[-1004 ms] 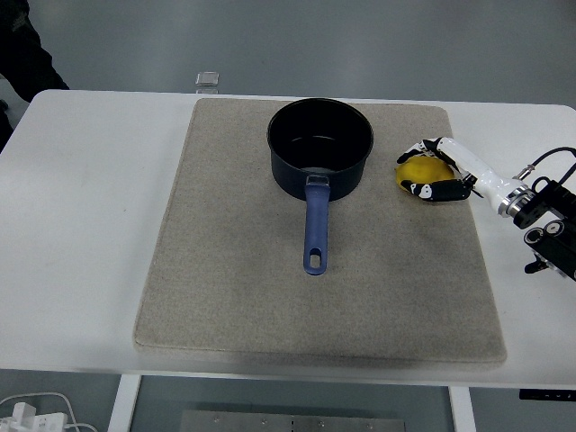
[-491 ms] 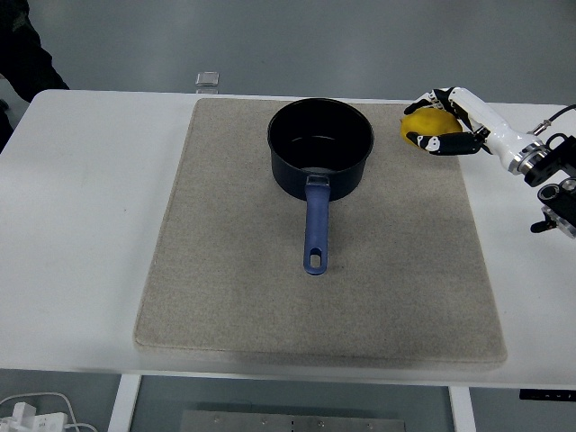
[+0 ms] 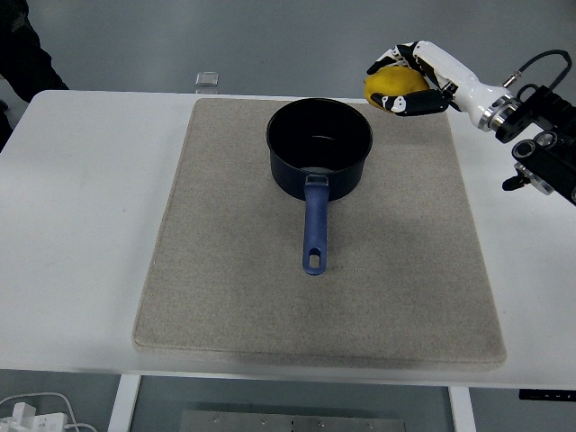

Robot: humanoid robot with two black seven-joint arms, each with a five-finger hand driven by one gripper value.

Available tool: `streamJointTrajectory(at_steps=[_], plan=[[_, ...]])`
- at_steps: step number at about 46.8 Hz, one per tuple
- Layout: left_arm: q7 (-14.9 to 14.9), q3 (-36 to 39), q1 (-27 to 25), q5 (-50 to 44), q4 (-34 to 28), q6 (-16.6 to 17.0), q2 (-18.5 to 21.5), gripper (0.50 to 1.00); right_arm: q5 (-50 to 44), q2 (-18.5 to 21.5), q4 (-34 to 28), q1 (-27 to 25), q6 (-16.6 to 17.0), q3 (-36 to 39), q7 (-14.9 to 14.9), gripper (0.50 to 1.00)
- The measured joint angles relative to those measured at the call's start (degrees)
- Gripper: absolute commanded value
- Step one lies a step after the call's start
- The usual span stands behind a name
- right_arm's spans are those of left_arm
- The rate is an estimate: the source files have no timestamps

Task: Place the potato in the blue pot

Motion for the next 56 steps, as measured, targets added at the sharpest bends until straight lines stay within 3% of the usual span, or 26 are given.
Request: streamJointTrajectory(at_steps=[13, 33, 56], plan=[[0.00, 0.06, -0.03, 0.06, -0.09, -0.05, 0.00, 0.999, -0.25, 4.62, -0.43, 0.77, -0.67, -4.88, -0.21, 0.500], [0.01, 0.00, 0.02, 0.07, -0.10, -0.07, 0.00, 0.999, -0.26, 11.29, -4.88, 0.16, -2.16, -5.22, -0.21, 0.500], [0.00, 0.00, 0.06, 0.04, -0.09, -0.07, 0.00, 0.999, -0.28, 15.22, -9.59, -0.04, -2.85, -5.35, -0.12, 0.500]])
